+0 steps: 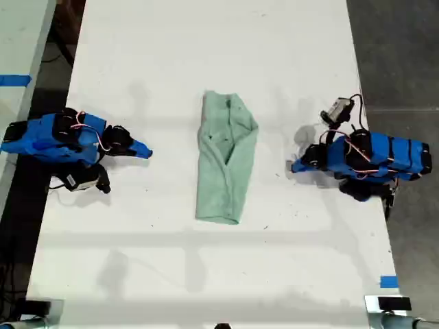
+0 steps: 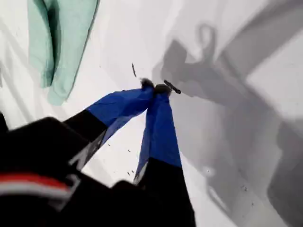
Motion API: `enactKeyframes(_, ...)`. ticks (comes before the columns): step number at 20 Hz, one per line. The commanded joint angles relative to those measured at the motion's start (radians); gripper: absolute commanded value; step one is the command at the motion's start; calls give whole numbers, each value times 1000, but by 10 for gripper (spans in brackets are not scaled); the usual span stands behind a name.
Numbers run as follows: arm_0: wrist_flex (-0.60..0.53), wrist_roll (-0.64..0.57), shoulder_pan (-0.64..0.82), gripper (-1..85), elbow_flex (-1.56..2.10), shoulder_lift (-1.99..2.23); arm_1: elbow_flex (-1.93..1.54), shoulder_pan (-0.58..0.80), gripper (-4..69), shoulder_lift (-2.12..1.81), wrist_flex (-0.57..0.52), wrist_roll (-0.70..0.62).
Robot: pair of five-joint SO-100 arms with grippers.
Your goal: Fold t shirt
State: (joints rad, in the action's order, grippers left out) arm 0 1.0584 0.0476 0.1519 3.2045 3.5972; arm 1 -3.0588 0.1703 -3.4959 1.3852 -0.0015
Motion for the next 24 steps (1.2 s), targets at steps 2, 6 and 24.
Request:
enactKeyframes(2,3,-34,-67,-1,3,9,-44,-72,-24,-6,-55,6)
enactKeyframes(6,3,-26,-74,-1,3,9,-43,-72,-24,-6,-49,3)
enactKeyframes(24,-121,-60,-356,239,-1577,-2079,1824,-405,201,2158,-101,-107)
